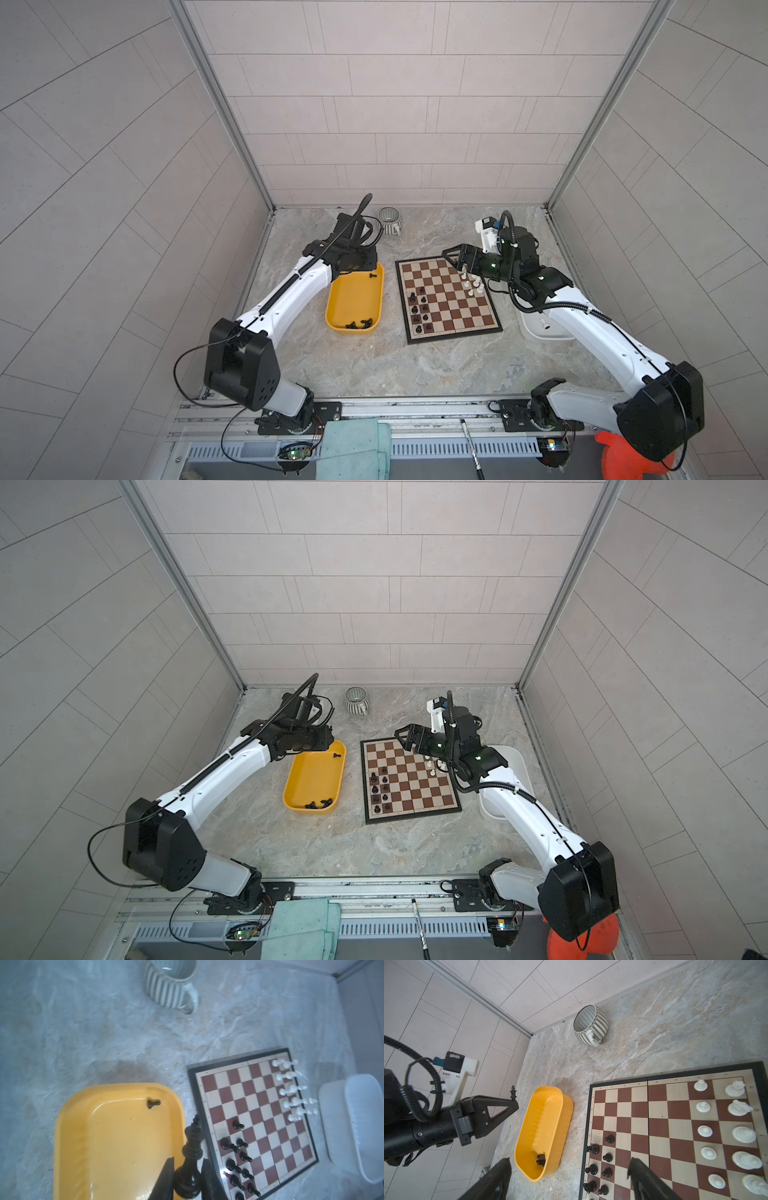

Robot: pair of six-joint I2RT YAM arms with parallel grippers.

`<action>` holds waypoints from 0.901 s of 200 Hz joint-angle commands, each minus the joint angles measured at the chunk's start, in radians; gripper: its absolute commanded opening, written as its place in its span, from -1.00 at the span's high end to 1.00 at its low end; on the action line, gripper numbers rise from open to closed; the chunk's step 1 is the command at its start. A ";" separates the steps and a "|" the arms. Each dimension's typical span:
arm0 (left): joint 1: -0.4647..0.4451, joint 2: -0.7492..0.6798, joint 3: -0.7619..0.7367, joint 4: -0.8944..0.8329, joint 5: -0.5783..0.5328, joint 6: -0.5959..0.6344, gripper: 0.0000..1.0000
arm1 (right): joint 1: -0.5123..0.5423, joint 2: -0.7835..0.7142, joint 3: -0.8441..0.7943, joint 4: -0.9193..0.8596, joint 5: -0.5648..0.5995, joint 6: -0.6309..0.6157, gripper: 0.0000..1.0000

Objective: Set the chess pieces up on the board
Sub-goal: 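Carry the king over the board toward the right gripper while the right gripper approaches, then close the right gripper on the king while the left gripper opens and withdraws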

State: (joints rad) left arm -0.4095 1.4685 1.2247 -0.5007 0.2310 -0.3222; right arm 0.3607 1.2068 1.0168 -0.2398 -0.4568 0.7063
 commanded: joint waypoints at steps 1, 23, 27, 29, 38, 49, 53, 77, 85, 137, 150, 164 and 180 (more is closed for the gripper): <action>-0.043 -0.016 -0.065 0.249 0.159 0.159 0.68 | 0.016 0.003 0.058 -0.084 0.024 -0.030 -0.78; -0.089 -0.023 -0.108 0.385 0.270 0.267 0.70 | 0.036 0.014 0.115 -0.190 0.033 -0.081 -0.76; -0.098 -0.026 -0.119 0.409 0.286 0.293 0.70 | 0.039 0.016 0.127 -0.211 0.032 -0.090 -0.76; -0.102 -0.028 -0.127 0.422 0.297 0.305 0.70 | 0.040 0.018 0.132 -0.221 0.032 -0.095 -0.76; -0.118 -0.039 -0.164 0.484 0.352 0.356 0.71 | 0.049 0.028 0.156 -0.261 0.031 -0.116 -0.76; -0.136 -0.059 -0.235 0.612 0.414 0.401 0.71 | 0.061 0.046 0.182 -0.303 0.025 -0.135 -0.74; -0.139 -0.066 -0.261 0.658 0.434 0.404 0.71 | 0.066 0.053 0.192 -0.315 0.022 -0.140 -0.73; -0.146 -0.073 -0.323 0.813 0.493 0.365 0.70 | 0.105 0.088 0.234 -0.335 0.000 -0.149 -0.70; -0.150 -0.065 -0.321 0.813 0.495 0.358 0.71 | 0.120 0.100 0.248 -0.338 0.000 -0.155 -0.69; -0.184 -0.080 -0.354 0.835 0.491 0.378 0.70 | 0.178 0.188 0.302 -0.355 -0.026 -0.163 -0.38; -0.186 -0.088 -0.361 0.831 0.490 0.387 0.70 | 0.187 0.197 0.308 -0.349 -0.029 -0.161 -0.31; -0.187 -0.093 -0.365 0.828 0.487 0.389 0.70 | 0.194 0.208 0.320 -0.349 -0.034 -0.159 -0.22; -0.189 -0.097 -0.372 0.827 0.482 0.393 0.70 | 0.199 0.215 0.331 -0.354 -0.032 -0.159 -0.11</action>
State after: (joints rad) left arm -0.5922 1.4078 0.8650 0.2802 0.6960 0.0441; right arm 0.5449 1.4162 1.3136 -0.5739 -0.4774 0.5522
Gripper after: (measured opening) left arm 0.222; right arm 0.590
